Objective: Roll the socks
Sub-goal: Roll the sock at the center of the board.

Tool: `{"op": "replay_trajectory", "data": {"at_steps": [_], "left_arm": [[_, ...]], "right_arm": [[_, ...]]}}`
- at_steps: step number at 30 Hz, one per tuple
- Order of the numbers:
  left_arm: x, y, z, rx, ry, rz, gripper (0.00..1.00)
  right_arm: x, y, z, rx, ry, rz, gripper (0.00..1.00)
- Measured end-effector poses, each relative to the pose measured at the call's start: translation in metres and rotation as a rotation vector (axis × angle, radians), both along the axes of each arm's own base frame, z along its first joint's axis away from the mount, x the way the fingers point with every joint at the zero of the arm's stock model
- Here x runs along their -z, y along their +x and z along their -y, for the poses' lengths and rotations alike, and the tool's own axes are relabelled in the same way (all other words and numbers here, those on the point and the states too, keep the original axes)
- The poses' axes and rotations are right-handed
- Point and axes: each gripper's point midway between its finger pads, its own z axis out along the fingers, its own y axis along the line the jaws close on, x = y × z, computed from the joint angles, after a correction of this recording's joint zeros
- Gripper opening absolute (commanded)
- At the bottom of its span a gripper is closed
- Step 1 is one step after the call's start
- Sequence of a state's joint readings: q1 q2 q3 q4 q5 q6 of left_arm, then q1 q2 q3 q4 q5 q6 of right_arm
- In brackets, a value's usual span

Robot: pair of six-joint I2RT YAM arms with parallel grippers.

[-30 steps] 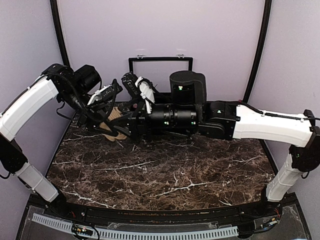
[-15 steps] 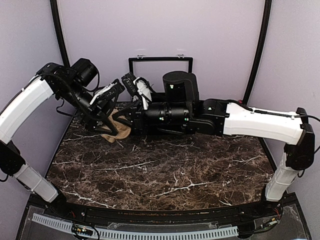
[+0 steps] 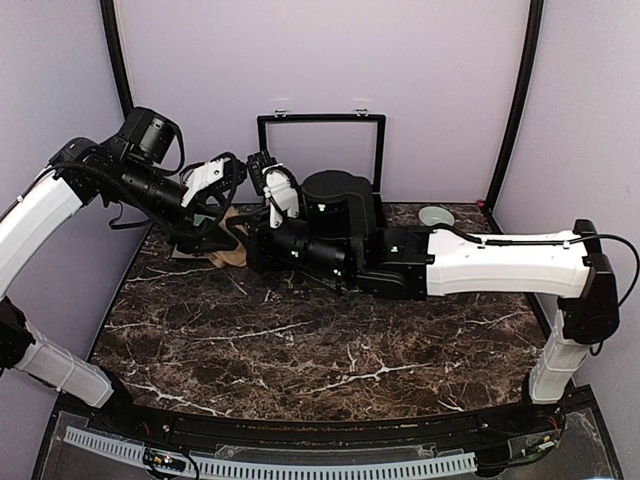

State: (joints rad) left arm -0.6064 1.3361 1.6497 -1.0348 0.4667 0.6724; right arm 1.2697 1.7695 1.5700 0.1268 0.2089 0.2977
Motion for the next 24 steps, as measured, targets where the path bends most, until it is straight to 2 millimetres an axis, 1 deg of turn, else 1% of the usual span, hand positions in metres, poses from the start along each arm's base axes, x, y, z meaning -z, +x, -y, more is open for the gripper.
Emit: {"op": "replay_trajectory", "data": {"at_steps": [3,5,8,14,16,18,21,23,24], "left_arm": [[0.015,0.006,-0.002,-0.032,0.031,-0.01,0.66],[0.023,0.011,-0.005,-0.058,0.048,-0.005,0.66],[0.025,0.014,-0.008,-0.078,0.058,0.009,0.66],[0.019,0.021,-0.012,-0.113,0.057,0.061,0.71],[0.02,0.019,-0.011,-0.11,0.057,0.071,0.73],[0.023,0.016,-0.01,-0.106,0.058,0.077,0.76],[0.025,0.011,-0.01,-0.094,0.057,0.076,0.85],[0.021,0.006,-0.01,-0.077,0.044,0.08,0.92],[0.019,0.003,-0.01,-0.065,0.034,0.08,0.97]], "right_arm": [[-0.001,0.001,-0.003,0.045,0.018,0.012,0.0],[0.004,0.002,-0.006,0.071,0.021,0.014,0.0],[0.009,0.005,-0.01,0.099,0.038,0.002,0.0],[0.003,0.01,-0.012,0.146,0.086,-0.009,0.0],[0.002,0.01,-0.012,0.156,0.09,-0.008,0.0],[0.002,0.009,-0.012,0.16,0.093,-0.006,0.0],[0.001,0.007,-0.013,0.156,0.098,0.006,0.0],[0.001,0.005,-0.014,0.152,0.098,0.015,0.0],[0.001,0.004,-0.014,0.149,0.098,0.02,0.0]]}}
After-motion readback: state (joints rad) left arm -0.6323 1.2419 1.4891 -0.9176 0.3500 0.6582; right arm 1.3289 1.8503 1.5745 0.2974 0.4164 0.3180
